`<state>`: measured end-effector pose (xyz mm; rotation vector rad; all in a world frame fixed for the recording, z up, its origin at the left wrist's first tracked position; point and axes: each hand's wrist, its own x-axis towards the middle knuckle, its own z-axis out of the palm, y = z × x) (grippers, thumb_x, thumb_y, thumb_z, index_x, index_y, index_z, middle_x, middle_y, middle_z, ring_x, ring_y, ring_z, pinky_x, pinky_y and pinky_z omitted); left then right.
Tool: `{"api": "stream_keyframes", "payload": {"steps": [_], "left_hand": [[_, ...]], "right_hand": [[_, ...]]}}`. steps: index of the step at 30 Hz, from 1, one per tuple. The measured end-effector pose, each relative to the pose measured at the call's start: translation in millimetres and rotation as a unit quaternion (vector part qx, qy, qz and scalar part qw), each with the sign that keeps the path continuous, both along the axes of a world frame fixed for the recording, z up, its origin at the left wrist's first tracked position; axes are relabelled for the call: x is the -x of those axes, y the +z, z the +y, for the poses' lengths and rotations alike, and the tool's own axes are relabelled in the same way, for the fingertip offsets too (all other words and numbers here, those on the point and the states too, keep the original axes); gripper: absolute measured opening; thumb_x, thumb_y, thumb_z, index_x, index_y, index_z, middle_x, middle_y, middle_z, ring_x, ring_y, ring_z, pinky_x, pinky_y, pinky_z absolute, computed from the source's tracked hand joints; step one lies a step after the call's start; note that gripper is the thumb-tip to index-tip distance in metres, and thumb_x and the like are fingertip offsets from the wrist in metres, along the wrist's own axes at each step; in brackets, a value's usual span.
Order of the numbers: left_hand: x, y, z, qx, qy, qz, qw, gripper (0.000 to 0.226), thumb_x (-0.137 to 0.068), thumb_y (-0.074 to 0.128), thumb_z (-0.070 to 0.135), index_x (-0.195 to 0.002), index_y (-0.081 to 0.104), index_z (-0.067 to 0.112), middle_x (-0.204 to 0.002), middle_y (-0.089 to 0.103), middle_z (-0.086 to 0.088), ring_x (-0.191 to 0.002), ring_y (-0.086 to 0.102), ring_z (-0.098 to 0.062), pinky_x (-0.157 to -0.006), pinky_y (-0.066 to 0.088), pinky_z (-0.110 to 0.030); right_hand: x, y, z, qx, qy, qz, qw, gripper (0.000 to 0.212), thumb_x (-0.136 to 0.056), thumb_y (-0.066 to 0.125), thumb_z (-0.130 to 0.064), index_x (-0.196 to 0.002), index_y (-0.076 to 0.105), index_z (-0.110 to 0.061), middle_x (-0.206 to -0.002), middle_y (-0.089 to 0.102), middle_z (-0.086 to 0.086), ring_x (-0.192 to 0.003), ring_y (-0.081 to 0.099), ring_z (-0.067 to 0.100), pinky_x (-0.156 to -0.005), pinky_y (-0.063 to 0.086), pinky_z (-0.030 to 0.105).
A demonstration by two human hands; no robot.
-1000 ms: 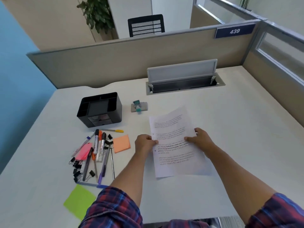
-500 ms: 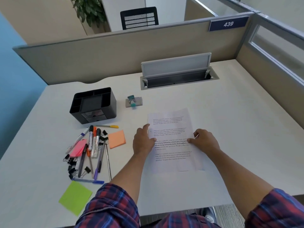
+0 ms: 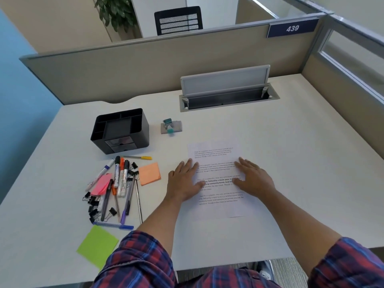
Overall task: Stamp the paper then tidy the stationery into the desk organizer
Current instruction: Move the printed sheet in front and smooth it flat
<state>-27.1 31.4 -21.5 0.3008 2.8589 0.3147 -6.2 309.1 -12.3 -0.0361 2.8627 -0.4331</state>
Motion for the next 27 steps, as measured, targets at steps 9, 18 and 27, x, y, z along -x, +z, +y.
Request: {"api": "stream_keyframes", "payload": {"steps": [9, 18, 27], "left_hand": [[-9.6, -2.7, -11.1, 0.030, -0.067, 0.040, 0.996, 0.103, -0.076, 0.031, 0.092, -0.160, 0.007, 0.037, -0.169, -0.003, 0.013, -0.155, 0.000, -0.011, -0.118, 0.017, -0.049], [-14.1, -8.8, -11.7, 0.033, -0.074, 0.062, 0.995, 0.101, -0.078, 0.027, 0.092, -0.160, 0.005, 0.037, -0.169, -0.003, 0.012, -0.156, 0.000, -0.012, -0.117, 0.017, -0.050], [-25.6, -16.2, -12.7, 0.027, -0.074, 0.095, 0.992, 0.100, -0.082, 0.023, 0.089, -0.161, 0.007, 0.031, -0.170, -0.003, 0.008, -0.156, 0.000, -0.012, -0.115, 0.021, -0.048]], "right_hand": [[-22.8, -20.2, 4.2, -0.076, 0.041, 0.098, 0.991, 0.085, -0.090, 0.019, -0.079, -0.159, 0.021, -0.030, -0.167, 0.016, -0.011, -0.152, 0.017, 0.011, -0.120, 0.022, 0.034], [-22.4, -16.3, -0.5, -0.056, 0.057, 0.125, 0.989, 0.085, -0.092, 0.032, -0.069, -0.161, 0.013, -0.023, -0.167, 0.013, -0.007, -0.153, 0.013, 0.009, -0.121, 0.012, 0.027], [-21.7, -28.9, -5.0, -0.038, 0.086, 0.094, 0.991, 0.078, -0.098, 0.011, -0.069, -0.160, -0.004, -0.026, -0.166, -0.009, -0.012, -0.151, -0.013, 0.000, -0.122, -0.006, 0.024]]}}
